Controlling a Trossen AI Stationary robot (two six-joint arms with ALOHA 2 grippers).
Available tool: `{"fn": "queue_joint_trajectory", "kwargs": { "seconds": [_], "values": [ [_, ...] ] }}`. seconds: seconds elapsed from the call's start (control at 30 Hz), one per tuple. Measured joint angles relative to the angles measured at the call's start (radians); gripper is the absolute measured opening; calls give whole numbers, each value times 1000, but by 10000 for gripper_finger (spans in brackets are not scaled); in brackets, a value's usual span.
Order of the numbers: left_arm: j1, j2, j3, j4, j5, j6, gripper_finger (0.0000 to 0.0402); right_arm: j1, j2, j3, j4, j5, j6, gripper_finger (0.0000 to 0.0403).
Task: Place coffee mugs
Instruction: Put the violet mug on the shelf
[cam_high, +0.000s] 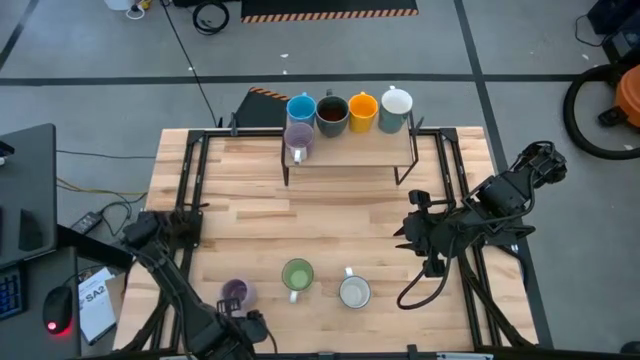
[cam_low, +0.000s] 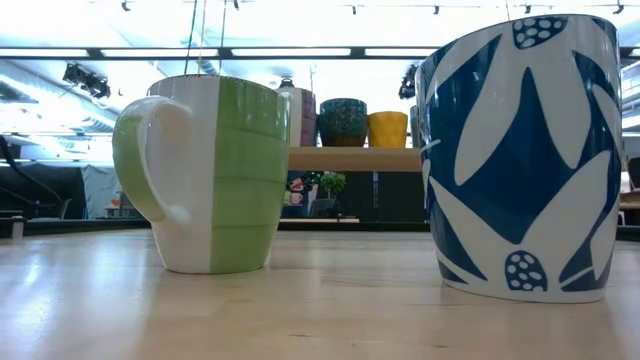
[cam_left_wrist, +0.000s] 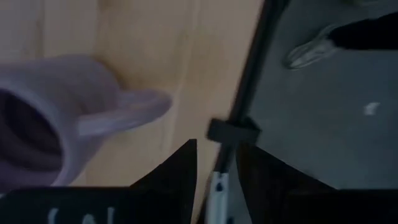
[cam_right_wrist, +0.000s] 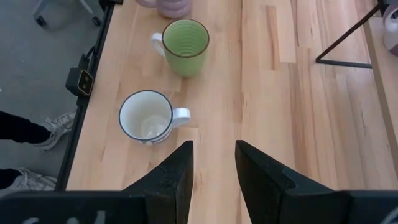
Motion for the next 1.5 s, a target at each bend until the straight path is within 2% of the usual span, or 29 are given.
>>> {"fn": "queue_joint_trajectory", "kwargs": {
  "seconds": [0.53, 0.97, 1.17, 1.5],
  "values": [
    [-11, 125, 0, -36, -58, 0, 116, 0, 0, 0, 7, -14, 15, 125],
    [73, 128, 0, -143, -327, 2, 116, 0, 0, 1, 7, -56, 35, 125],
    [141, 128, 0, -129, -364, 72, 116, 0, 0, 1, 6, -57, 34, 125],
    [206, 128, 0, -167, -411, 90, 116, 0, 0, 0, 6, -63, 35, 125]
  ]
}}
